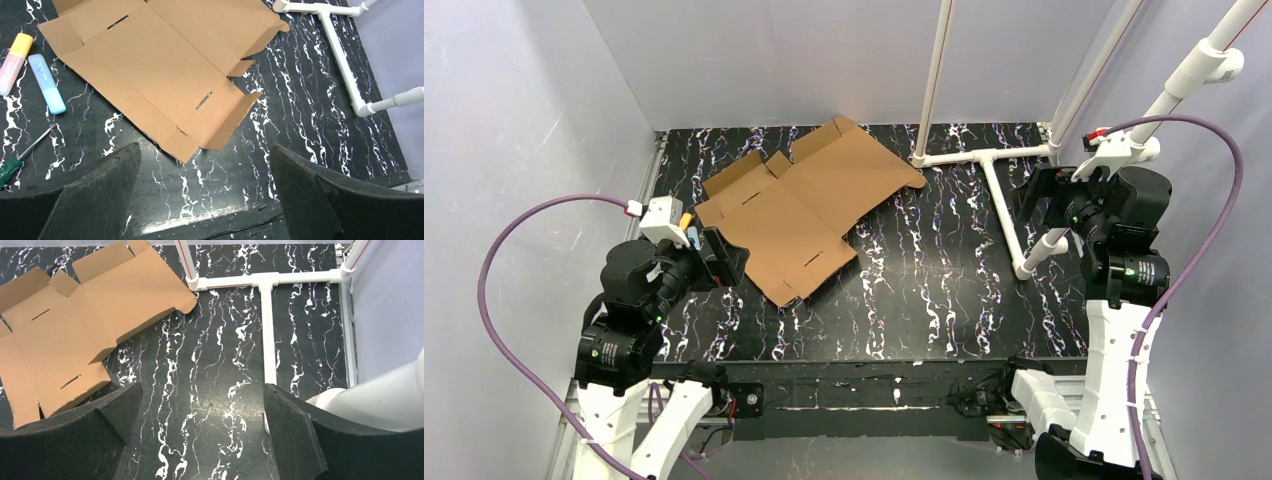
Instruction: Fold the paper box
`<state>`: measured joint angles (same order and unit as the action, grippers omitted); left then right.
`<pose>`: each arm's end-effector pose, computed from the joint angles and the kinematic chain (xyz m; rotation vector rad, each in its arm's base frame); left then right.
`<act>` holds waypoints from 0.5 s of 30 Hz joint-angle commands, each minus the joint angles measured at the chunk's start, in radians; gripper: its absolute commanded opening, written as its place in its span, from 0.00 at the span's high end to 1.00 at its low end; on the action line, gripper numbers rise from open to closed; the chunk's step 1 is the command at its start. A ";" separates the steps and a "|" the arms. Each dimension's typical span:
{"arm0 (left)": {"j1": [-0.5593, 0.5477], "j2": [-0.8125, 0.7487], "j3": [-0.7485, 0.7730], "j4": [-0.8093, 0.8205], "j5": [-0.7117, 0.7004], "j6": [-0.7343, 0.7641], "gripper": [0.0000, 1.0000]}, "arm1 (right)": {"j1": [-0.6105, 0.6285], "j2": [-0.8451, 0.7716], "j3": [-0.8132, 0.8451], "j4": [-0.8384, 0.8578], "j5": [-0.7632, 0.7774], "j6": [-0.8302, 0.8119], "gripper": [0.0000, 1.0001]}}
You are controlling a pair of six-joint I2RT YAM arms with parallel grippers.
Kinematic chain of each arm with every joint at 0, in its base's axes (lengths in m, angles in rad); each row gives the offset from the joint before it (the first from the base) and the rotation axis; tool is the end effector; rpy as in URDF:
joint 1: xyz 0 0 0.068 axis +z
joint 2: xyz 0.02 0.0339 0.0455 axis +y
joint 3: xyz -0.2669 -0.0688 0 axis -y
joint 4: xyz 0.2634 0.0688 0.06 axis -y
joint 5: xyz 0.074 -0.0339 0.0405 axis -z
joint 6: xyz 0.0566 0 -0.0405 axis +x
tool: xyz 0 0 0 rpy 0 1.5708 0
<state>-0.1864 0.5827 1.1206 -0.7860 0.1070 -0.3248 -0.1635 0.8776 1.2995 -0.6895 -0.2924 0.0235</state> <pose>0.1157 -0.0280 0.4149 -0.0507 1.8408 -0.4574 0.1890 -0.0146 0.4475 -0.0336 1.8298 0.1701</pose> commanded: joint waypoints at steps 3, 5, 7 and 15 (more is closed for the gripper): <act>-0.004 0.003 0.004 0.000 0.038 0.003 0.01 | -0.005 -0.014 0.012 0.024 -0.013 0.032 0.00; -0.004 0.005 0.005 0.001 0.046 0.000 0.01 | -0.005 -0.015 0.011 0.021 -0.017 0.033 0.00; -0.004 0.006 0.007 0.002 0.055 0.000 0.01 | -0.005 -0.017 0.011 0.018 -0.020 0.036 0.00; -0.005 0.015 -0.026 0.039 0.201 -0.018 0.01 | -0.007 -0.023 -0.008 -0.012 -0.186 -0.043 0.00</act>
<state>-0.1871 0.5827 1.1198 -0.7834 0.1822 -0.3328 -0.1635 0.8711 1.2995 -0.6941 -0.3267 0.0467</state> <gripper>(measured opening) 0.992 0.997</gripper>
